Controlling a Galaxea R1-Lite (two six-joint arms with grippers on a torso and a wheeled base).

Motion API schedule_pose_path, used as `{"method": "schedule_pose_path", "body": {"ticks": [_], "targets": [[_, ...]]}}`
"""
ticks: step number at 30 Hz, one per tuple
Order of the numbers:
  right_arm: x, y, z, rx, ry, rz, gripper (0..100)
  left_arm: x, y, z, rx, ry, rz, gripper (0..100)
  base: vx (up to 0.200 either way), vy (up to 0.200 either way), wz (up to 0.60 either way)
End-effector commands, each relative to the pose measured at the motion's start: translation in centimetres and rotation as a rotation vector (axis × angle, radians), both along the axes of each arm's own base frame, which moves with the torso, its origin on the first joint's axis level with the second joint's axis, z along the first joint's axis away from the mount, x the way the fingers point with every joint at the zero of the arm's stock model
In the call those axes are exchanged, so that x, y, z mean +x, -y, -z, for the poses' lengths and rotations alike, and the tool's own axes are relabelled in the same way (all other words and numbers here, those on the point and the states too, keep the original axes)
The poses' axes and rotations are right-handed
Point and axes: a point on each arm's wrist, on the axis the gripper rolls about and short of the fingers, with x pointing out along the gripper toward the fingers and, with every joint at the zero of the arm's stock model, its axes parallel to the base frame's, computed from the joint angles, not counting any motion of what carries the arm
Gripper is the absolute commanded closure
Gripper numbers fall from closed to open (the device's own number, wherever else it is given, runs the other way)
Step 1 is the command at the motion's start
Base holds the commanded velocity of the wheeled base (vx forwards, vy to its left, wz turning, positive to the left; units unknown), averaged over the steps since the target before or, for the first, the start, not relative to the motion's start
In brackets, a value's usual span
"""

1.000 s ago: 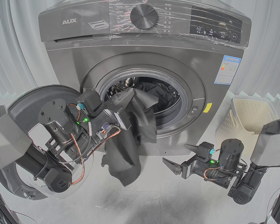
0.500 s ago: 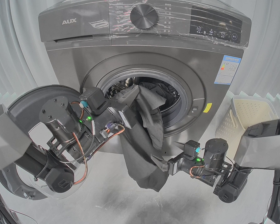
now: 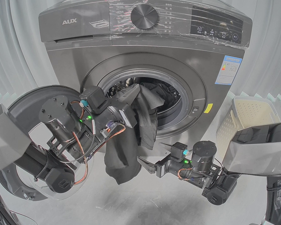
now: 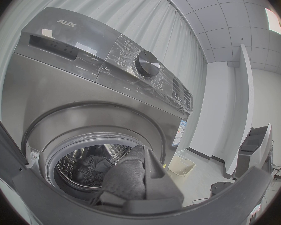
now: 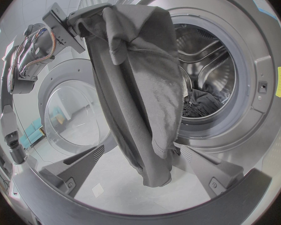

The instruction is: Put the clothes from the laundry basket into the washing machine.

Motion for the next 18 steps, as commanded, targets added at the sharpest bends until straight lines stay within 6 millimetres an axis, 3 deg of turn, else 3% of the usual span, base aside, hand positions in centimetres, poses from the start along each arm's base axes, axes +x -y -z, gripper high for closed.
{"method": "schedule_pose_path", "body": {"ticks": [1,11,18], "targets": [[0.8,-1.0,0.9,0.001,0.011,-0.012,0,0.1,0.0,-0.2,-0.005,0.007,-0.001,100,0.000,0.000,0.00],[3.6,-2.8,3.0,0.007,0.051,-0.009,0,0.1,0.0,-0.2,-0.006,0.008,-0.002,100,0.000,0.000,0.00],[4.4,-3.8,3.9,0.014,0.065,-0.008,0,0.2,0.1,-0.6,-0.013,0.018,-0.001,100,0.000,0.000,0.00]]}}
